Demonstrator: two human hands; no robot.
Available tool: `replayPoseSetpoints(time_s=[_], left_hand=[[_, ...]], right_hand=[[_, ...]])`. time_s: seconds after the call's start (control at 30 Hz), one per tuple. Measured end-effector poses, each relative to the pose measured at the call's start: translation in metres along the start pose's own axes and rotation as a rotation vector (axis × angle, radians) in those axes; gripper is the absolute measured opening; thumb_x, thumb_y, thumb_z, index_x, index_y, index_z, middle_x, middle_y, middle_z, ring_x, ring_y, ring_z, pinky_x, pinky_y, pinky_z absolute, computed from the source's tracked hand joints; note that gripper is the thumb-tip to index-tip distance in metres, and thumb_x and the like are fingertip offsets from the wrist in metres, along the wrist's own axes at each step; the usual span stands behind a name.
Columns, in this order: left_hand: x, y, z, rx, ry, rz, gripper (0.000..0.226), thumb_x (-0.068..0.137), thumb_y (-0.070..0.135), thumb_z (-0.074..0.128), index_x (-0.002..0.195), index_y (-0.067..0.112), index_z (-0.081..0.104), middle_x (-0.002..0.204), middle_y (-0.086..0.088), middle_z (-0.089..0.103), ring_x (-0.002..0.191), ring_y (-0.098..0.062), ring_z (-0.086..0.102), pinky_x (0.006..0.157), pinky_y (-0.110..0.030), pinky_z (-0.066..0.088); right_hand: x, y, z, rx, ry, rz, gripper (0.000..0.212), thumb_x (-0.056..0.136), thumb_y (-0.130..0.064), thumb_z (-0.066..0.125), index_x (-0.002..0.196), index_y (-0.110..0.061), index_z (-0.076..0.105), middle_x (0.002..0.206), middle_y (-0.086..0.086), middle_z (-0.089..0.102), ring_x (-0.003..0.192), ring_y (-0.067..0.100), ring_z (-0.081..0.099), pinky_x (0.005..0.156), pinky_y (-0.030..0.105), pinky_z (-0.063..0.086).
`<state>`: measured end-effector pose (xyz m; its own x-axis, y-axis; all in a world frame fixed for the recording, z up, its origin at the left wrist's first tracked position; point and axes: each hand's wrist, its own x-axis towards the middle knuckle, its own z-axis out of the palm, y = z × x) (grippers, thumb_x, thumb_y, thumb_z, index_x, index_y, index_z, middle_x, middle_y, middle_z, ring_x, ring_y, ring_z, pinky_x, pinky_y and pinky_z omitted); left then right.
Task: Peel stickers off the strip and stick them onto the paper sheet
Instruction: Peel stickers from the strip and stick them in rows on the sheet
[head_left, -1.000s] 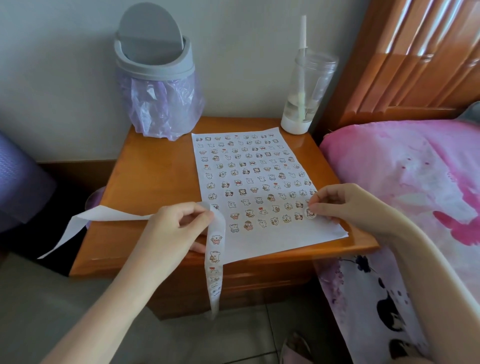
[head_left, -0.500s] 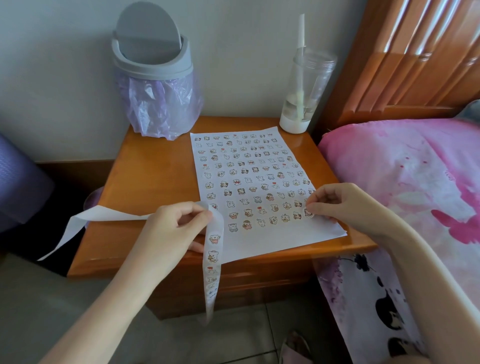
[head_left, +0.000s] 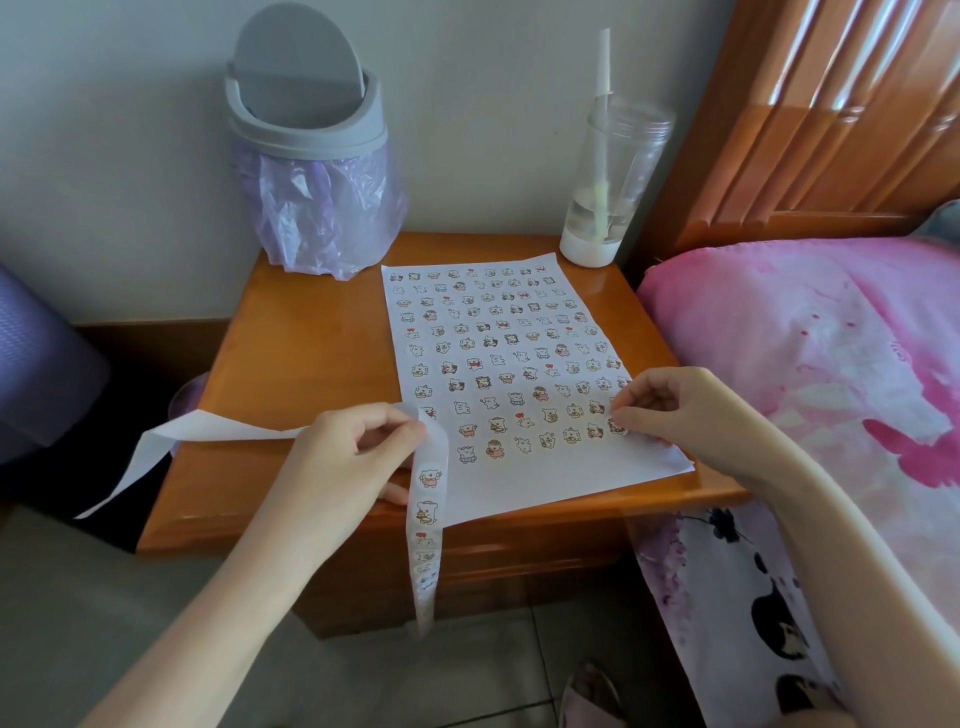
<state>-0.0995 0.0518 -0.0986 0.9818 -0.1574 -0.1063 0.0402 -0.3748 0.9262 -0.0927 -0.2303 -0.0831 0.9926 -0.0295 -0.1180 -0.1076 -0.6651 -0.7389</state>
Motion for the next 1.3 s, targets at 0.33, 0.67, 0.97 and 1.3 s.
replayPoseSetpoints(time_s=[0.33, 0.67, 0.97, 1.3], left_hand=[[0.0, 0.0, 0.0, 0.015, 0.007, 0.0, 0.013, 0.091, 0.023, 0.056, 0.082, 0.024, 0.065, 0.091, 0.025, 0.06, 0.069, 0.002, 0.068, 0.051, -0.016, 0.056], [-0.001, 0.0, 0.0, 0.03, 0.009, -0.007, 0.013, 0.091, 0.024, 0.056, 0.084, 0.024, 0.066, 0.094, 0.024, 0.061, 0.07, 0.001, 0.068, 0.057, -0.024, 0.059], [-0.001, 0.002, 0.0, 0.018, 0.001, -0.006, 0.014, 0.091, 0.022, 0.056, 0.084, 0.023, 0.068, 0.093, 0.021, 0.065, 0.072, 0.003, 0.068, 0.055, -0.023, 0.058], [-0.014, 0.021, -0.013, -0.301, -0.025, -0.027, 0.015, 0.088, 0.02, 0.058, 0.09, 0.015, 0.071, 0.092, 0.01, 0.074, 0.084, -0.005, 0.07, 0.058, -0.026, 0.059]], right_hand=[[0.002, 0.003, 0.003, -0.012, 0.03, -0.023, 0.006, 0.082, -0.01, 0.068, 0.081, -0.016, 0.069, 0.074, -0.005, 0.066, 0.057, -0.003, 0.056, 0.051, 0.008, 0.042], [0.003, 0.007, 0.002, -0.06, 0.076, -0.005, 0.027, 0.073, -0.023, 0.078, 0.092, -0.017, 0.059, 0.072, -0.001, 0.054, 0.058, 0.009, 0.044, 0.054, 0.019, 0.036], [0.004, 0.011, 0.0, -0.055, 0.048, -0.005, 0.016, 0.078, -0.02, 0.073, 0.088, -0.018, 0.061, 0.075, 0.0, 0.059, 0.061, 0.009, 0.049, 0.054, 0.015, 0.041], [-0.02, -0.044, 0.027, 0.12, 0.221, -0.241, 0.014, 0.086, -0.034, 0.058, 0.087, -0.021, 0.064, 0.07, -0.006, 0.064, 0.057, 0.0, 0.053, 0.053, 0.013, 0.042]])
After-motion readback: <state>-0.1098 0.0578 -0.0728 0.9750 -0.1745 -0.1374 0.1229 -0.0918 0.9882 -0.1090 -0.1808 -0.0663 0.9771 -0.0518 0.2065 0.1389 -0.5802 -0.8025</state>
